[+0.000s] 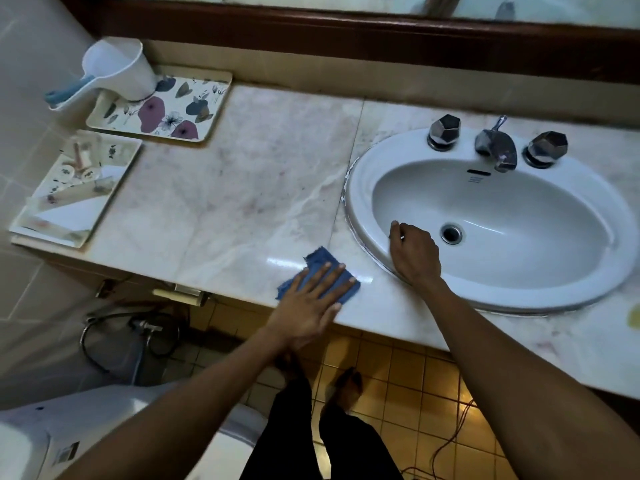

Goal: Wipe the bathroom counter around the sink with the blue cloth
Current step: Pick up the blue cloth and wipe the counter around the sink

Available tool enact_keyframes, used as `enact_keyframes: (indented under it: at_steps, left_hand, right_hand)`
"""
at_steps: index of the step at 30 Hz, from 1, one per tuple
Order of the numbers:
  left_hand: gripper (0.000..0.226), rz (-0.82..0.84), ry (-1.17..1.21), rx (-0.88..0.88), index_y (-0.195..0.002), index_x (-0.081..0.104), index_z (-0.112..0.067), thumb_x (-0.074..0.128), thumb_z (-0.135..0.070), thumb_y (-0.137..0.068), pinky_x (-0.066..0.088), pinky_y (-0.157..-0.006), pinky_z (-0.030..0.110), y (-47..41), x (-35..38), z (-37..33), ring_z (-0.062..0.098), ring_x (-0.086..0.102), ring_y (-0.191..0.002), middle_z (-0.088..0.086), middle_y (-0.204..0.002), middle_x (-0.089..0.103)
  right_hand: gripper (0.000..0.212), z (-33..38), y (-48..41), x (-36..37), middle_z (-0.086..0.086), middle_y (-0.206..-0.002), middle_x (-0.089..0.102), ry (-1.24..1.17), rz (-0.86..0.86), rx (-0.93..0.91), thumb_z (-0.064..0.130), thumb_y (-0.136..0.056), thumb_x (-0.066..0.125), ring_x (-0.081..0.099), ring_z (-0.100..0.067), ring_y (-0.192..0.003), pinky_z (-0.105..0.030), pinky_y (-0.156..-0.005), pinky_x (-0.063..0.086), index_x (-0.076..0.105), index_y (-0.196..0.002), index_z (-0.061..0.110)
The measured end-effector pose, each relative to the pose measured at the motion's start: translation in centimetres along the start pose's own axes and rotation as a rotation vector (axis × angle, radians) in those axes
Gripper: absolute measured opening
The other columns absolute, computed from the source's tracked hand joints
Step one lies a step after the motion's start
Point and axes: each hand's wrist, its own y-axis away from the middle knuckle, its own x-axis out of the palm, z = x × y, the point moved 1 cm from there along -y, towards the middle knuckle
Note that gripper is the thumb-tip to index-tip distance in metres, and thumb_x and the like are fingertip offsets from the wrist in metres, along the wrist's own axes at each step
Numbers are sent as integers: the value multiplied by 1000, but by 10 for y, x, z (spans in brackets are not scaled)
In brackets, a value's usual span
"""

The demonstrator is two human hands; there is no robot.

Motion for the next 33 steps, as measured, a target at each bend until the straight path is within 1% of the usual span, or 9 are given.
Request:
enact_keyframes:
  at_steps: [4, 9, 11, 15, 18, 20, 23, 27, 33]
  left_hand:
    - [54, -35, 67, -341, -160, 0, -40, 17, -42, -109, 9, -123, 58, -23, -31, 66, 14, -12, -155, -8, -169, -7]
    - [54, -273, 162, -826, -161, 17, -25, 25, -34, -108, 12, -121, 59, -65, -16, -21, 26, 11, -156, 6, -169, 14]
    - [55, -273, 223, -737, -161, 17, -25, 28, -34, -108, 10, -122, 59, -71, -1, -68, 26, 10, -156, 5, -168, 15]
    - [60, -125, 157, -333, -162, 7, -25, 25, -39, -107, 4, -125, 55, -41, 29, -126, 22, -4, -157, 1, -170, 2]
    - [58, 6, 40, 130, -162, 4, -32, 20, -44, -107, 10, -124, 54, -20, 26, -97, 19, -5, -157, -3, -170, -1]
    - [56, 77, -61, 315, -161, 2, -35, 16, -46, -108, 9, -125, 49, -22, 13, -54, 17, -4, -157, -7, -170, -2]
    - [56, 75, -63, 129, -160, 3, -37, 12, -48, -106, 9, -125, 49, -34, -8, -6, 17, -2, -157, -6, -170, 1]
    - [60, -21, 24, -220, -162, 3, -31, 21, -47, -107, 4, -124, 52, -35, -1, -37, 21, -3, -157, -2, -170, -1]
    - [61, 26, 2, 95, -162, 1, -28, 16, -49, -106, 3, -125, 51, -37, 40, -143, 22, -7, -157, -1, -170, -4]
  right_hand:
    - [50, -3, 4, -3, -9, -74, 62, -13, 43, 0, 41, -102, 28, 57, -35, -76, -37, -69, 41, 54, -76, 7]
    - [45, -22, 30, -14, -9, -80, 64, 92, 72, -85, 40, -104, 30, 59, -35, -85, -38, -71, 42, 53, -77, 13]
    - [44, -33, 46, -24, -8, -89, 70, 156, 46, -111, 39, -104, 31, 60, -34, -89, -41, -76, 46, 61, -85, 15]
    - [36, -67, 74, -47, -2, -95, 69, 287, 13, -135, 35, -105, 31, 62, -30, -94, -42, -88, 40, 59, -89, 21]
    - [33, -99, 89, -66, -4, -110, 67, 294, -41, -121, 33, -105, 36, 59, -29, -107, -43, -100, 38, 64, -111, 15]
    - [38, -114, 100, -74, -8, -122, 63, 311, -51, -121, 34, -104, 34, 56, -30, -116, -44, -104, 36, 59, -123, 12]
    - [42, -123, 116, -74, -11, -144, 51, 321, -54, -78, 32, -103, 37, 42, -30, -137, -49, -115, 28, 49, -139, 13]
    - [49, -116, 130, -68, -13, -159, 33, 193, -36, 23, 31, -105, 36, 25, -30, -150, -48, -121, 21, 37, -150, 13]
    - [47, -128, 157, -78, -8, -162, 30, 67, -54, -8, 28, -106, 34, 24, -26, -151, -45, -122, 22, 39, -150, 13]
